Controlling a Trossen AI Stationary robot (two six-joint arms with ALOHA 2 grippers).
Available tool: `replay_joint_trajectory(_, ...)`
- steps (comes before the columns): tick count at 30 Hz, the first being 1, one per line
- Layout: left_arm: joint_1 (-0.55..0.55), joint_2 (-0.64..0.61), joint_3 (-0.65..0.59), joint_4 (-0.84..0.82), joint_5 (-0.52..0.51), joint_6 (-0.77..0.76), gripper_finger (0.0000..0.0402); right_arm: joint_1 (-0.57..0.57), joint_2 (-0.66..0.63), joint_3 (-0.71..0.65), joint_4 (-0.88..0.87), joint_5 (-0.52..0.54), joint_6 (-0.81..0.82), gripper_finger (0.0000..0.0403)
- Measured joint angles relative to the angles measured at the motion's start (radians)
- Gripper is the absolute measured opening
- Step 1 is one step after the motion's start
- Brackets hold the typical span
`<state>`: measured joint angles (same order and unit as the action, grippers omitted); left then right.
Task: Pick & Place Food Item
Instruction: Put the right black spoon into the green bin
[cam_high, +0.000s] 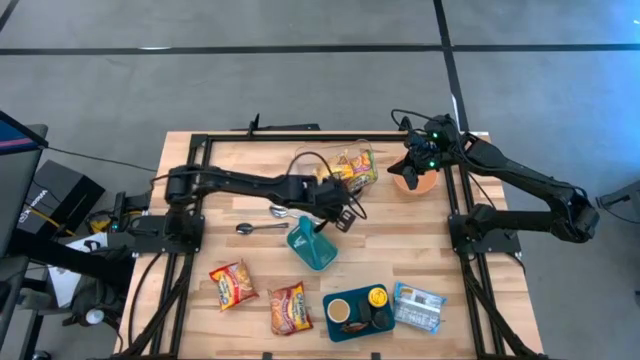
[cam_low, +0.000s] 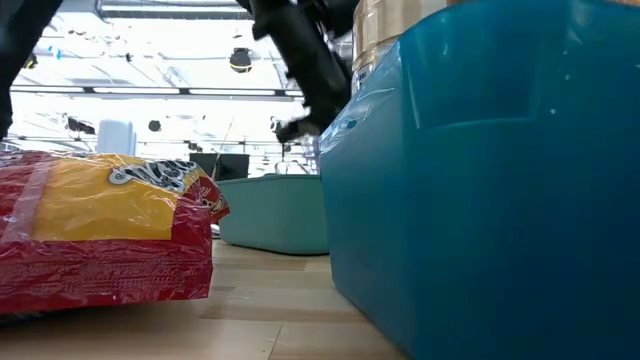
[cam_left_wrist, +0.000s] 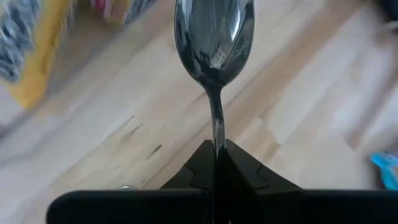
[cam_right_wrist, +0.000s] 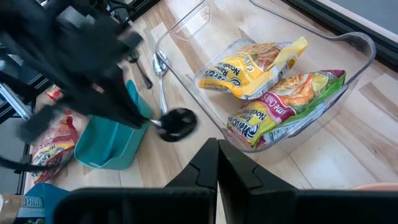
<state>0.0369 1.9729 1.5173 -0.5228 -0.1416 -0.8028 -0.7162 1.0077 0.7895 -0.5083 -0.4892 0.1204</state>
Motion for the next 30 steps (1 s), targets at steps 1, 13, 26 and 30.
replay_joint_trajectory(1, -0.002, -0.021, 0.000, -0.004, 0.000, 0.025, 0.0006, 0.000, 0.000, 0.000, 0.000, 0.000, 0.000, 0.0000)
replay_joint_trajectory(13, -0.052, -0.277, 0.000, -0.244, 0.000, 0.580, 0.0006, 0.000, 0.000, 0.000, 0.002, -0.003, -0.010, 0.0000)
replay_joint_trajectory(26, -0.058, -0.337, 0.001, -0.391, 0.000, 1.013, 0.0013, 0.000, 0.000, 0.000, 0.038, -0.003, -0.027, 0.0000)
replay_joint_trajectory(30, -0.058, -0.322, 0.000, -0.403, 0.014, 1.103, 0.0009, 0.000, 0.000, 0.000, 0.052, -0.002, -0.026, 0.0000)
